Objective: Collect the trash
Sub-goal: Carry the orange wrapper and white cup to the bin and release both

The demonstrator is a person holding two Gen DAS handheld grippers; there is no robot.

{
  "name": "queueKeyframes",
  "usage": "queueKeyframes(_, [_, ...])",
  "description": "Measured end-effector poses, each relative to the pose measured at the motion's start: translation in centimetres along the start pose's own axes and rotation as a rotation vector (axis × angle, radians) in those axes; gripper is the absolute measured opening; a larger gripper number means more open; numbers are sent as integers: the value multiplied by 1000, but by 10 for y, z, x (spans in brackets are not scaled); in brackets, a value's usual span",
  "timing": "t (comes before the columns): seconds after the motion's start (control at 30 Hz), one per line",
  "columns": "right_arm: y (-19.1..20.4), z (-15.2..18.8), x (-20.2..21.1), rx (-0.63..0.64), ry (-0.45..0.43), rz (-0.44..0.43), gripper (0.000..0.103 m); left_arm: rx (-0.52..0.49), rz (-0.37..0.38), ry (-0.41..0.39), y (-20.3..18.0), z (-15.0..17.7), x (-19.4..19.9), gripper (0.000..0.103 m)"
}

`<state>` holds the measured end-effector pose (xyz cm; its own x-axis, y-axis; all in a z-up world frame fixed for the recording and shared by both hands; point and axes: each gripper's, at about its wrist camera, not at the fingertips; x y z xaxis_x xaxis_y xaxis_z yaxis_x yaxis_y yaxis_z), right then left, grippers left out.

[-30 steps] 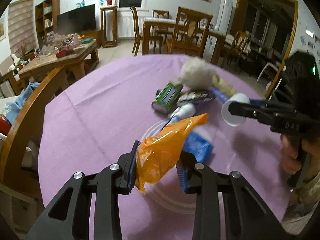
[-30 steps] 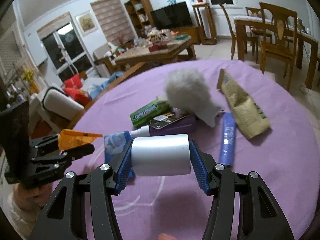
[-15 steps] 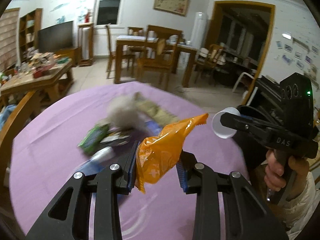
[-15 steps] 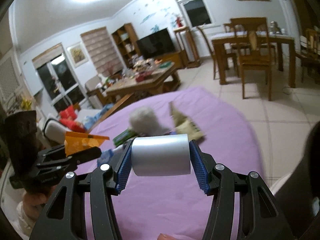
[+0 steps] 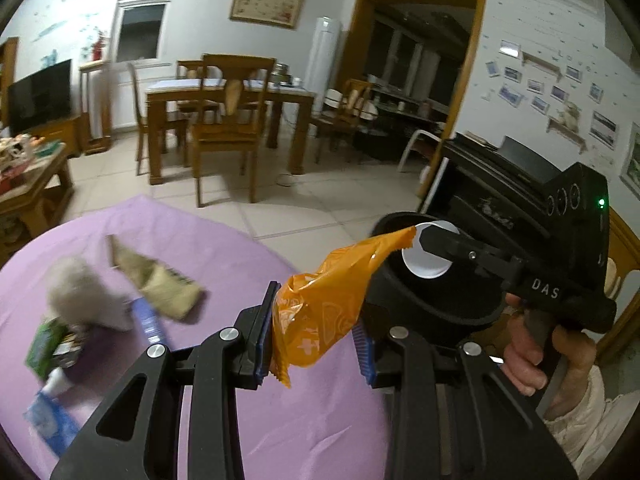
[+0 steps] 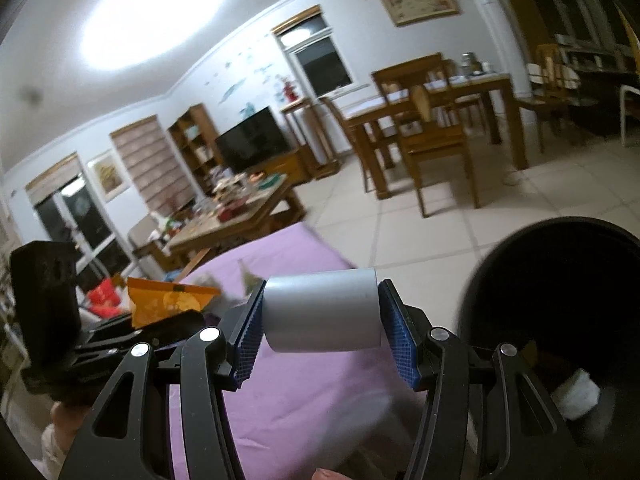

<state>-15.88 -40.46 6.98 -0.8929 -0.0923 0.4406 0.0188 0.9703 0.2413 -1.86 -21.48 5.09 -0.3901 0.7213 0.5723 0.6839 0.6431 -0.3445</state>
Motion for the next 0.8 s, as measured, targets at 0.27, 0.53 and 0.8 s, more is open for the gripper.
queueKeyframes(0.27, [-64,20,38,-108,-35,102,55,-27,109,75,-44,-3,-46,34])
queueKeyframes(0.53, [-127,50,71,-211,-57,202,55,-80,178,169,-93,3,-99,33])
queueKeyframes(0.8, [-156,66,78,-269,-58,227,55,-103,197,237,-115,12,-131,34])
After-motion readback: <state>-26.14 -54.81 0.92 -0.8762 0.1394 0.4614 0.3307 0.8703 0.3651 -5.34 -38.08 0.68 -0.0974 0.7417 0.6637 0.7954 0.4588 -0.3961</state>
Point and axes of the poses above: each gripper's, at about its wrist camera, not at the fingertips, and x roughly against the way its jaws point, y to its left, z to its underside, and after that the axes turned 11 degrees about x, right-handed
